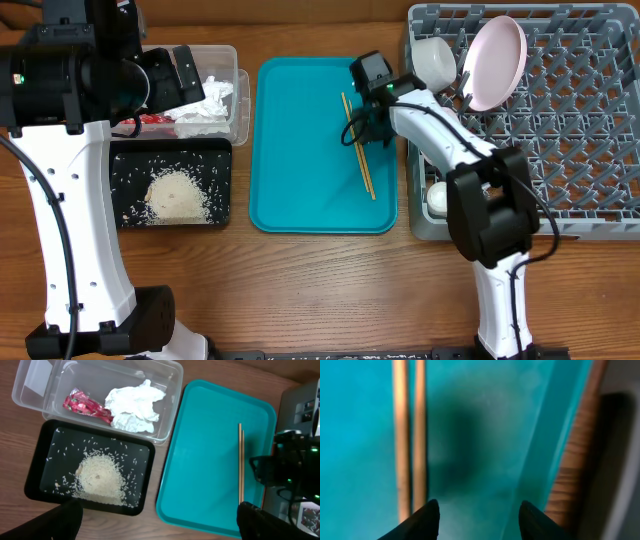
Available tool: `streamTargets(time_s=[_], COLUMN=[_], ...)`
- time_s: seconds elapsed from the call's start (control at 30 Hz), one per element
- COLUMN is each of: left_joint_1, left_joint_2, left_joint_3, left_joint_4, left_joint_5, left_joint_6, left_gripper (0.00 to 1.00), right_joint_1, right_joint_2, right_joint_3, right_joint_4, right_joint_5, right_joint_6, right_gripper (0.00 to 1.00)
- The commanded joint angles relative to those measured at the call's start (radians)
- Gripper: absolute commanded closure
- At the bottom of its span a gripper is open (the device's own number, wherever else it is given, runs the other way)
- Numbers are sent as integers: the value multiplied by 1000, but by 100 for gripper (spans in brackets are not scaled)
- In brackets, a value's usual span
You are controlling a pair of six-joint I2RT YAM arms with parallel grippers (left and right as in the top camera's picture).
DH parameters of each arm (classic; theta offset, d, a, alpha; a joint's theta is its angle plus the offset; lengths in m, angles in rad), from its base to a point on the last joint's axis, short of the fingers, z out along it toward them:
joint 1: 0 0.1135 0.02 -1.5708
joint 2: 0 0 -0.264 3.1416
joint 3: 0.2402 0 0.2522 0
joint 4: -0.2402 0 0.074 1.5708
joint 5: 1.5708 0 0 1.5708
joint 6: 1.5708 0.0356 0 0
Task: Sort waste into correct bins and load items into the dishwasher
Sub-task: 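Lower the right gripper onto the wooden chopsticks and grasp one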
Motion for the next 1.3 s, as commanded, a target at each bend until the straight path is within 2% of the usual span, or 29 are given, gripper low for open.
streamTargets(time_s=[0.0, 0.33, 0.6, 1.27], left_joint_1=[2, 3, 2, 2], left_joint_2=[3, 3, 3, 3], left_joint_3=[2, 2, 2, 2], left_joint_4=[1, 1, 1, 1], left_joint_5=[-10, -10, -10, -10], left_joint_6=[19, 19, 19, 19], left_gripper=[0, 0, 0, 0], right_joint_1=[0, 0, 0, 2], right_joint_2=[20, 23, -12, 44], right_joint_3=[-1, 10, 67, 60], right_joint_4=[3, 5, 10, 13], right_joint_5=[-31, -54, -84, -88], right_joint_6=[9, 9, 9, 9], right_gripper=[47, 39, 38, 37])
